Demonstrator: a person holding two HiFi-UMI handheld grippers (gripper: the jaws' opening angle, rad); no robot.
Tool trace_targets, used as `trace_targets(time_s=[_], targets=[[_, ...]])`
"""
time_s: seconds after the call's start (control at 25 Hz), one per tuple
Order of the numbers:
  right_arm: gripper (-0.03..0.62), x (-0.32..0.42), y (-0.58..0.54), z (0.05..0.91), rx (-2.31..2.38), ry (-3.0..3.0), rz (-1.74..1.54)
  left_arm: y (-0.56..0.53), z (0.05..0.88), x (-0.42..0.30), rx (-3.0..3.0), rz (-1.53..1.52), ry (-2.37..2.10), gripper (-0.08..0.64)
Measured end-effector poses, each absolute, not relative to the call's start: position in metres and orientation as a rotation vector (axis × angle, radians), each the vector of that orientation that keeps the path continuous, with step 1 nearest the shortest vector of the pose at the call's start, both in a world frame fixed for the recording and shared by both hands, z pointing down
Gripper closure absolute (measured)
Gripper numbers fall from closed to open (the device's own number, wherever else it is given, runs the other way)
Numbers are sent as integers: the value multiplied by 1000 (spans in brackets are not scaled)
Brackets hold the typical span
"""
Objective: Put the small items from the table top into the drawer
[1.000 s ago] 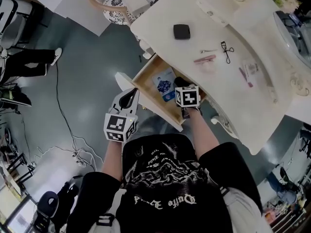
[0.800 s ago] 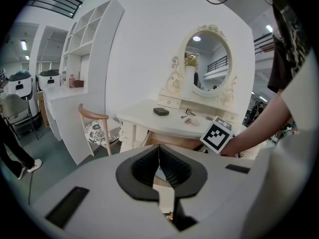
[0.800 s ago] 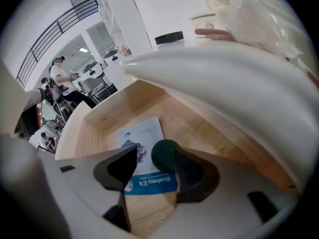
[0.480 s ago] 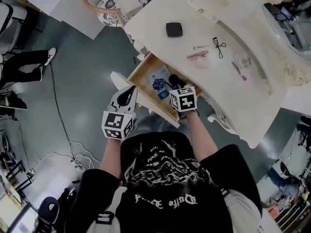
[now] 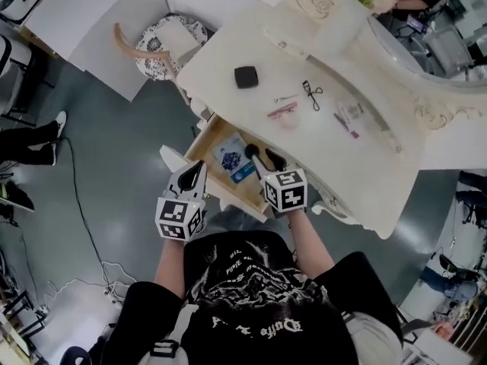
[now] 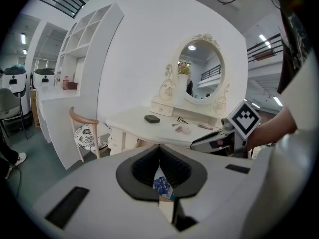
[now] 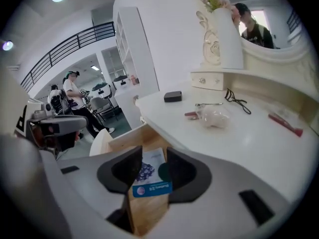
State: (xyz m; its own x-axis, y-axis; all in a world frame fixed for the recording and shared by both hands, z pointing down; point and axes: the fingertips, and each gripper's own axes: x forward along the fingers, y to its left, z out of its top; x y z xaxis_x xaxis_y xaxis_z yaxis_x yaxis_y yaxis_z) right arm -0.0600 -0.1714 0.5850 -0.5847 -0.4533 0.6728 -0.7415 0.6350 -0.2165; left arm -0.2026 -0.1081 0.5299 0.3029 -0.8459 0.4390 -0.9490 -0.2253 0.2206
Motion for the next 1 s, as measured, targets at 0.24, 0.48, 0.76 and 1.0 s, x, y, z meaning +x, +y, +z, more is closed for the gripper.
trace_targets(time_s=[0.24, 0.48, 0.76, 1.0], targets=[[471, -55, -168, 554, 970, -2323, 613, -134, 521, -171, 2230, 302, -1514, 543], [498, -44, -166, 535, 1031, -2345, 593, -153, 512, -141, 2328, 318, -1425, 543], [572, -10, -170, 509, 1188, -2335, 521, -160, 504, -98, 2413, 340, -1306, 543], [581, 9, -173, 509, 1219, -2317, 472, -166, 503, -86, 2422, 338, -1280, 543]])
